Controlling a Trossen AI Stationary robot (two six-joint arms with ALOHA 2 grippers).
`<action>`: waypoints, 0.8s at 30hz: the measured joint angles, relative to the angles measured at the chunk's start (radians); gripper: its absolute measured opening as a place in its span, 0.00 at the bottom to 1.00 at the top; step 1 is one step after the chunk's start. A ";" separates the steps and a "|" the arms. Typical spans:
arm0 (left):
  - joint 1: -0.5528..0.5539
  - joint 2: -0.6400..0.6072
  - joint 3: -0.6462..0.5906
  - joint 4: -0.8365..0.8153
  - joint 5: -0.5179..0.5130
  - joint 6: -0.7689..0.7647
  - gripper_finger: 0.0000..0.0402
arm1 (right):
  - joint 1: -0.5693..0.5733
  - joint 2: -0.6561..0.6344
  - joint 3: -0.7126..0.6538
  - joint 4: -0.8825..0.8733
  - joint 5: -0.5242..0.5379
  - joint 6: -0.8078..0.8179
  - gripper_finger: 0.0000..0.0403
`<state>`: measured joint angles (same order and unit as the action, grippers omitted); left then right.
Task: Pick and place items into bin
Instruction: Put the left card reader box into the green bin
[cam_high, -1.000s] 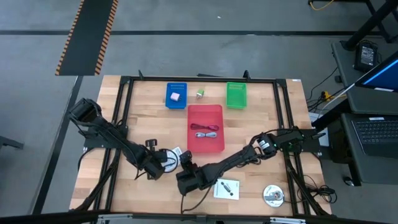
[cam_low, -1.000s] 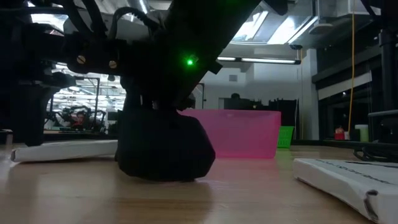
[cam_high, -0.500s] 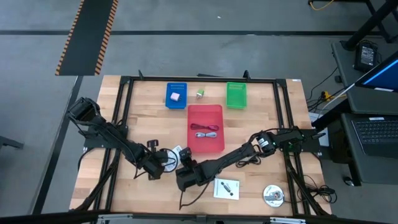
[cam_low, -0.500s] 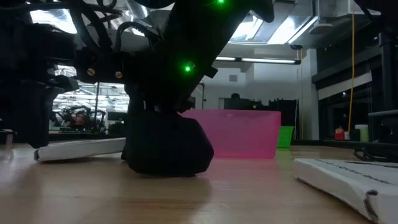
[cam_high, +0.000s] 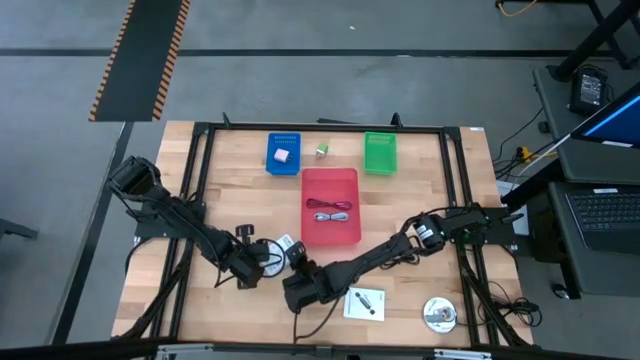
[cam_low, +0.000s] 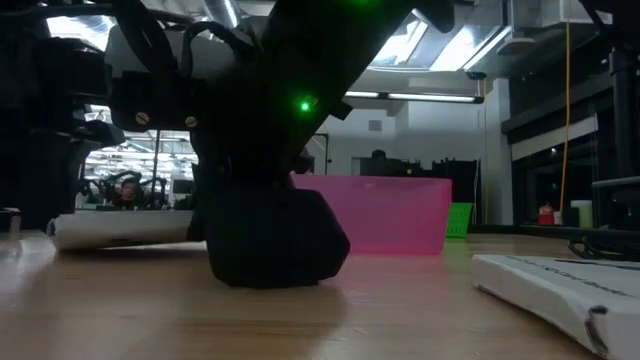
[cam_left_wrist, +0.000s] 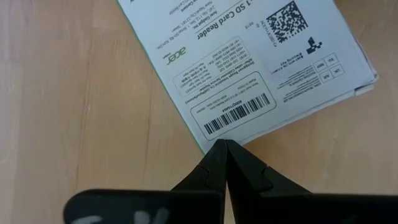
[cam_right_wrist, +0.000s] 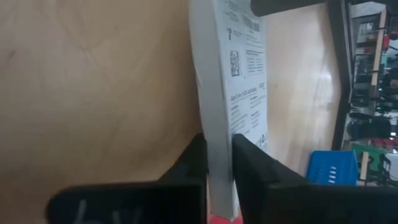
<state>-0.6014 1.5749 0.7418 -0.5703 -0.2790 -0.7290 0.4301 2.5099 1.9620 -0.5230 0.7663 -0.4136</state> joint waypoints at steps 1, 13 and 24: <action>0.000 0.000 0.000 0.001 0.000 0.003 0.00 | 0.000 -0.002 0.000 -0.001 0.000 0.001 0.06; -0.021 -0.116 0.066 -0.092 0.016 0.010 0.00 | 0.013 -0.007 0.007 0.004 -0.002 0.045 0.03; -0.061 -0.277 0.089 -0.096 -0.012 0.081 0.00 | 0.058 -0.013 0.060 -0.029 -0.008 0.034 0.03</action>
<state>-0.6623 1.2977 0.8309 -0.6664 -0.2908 -0.6476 0.4880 2.4966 2.0224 -0.5516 0.7582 -0.3800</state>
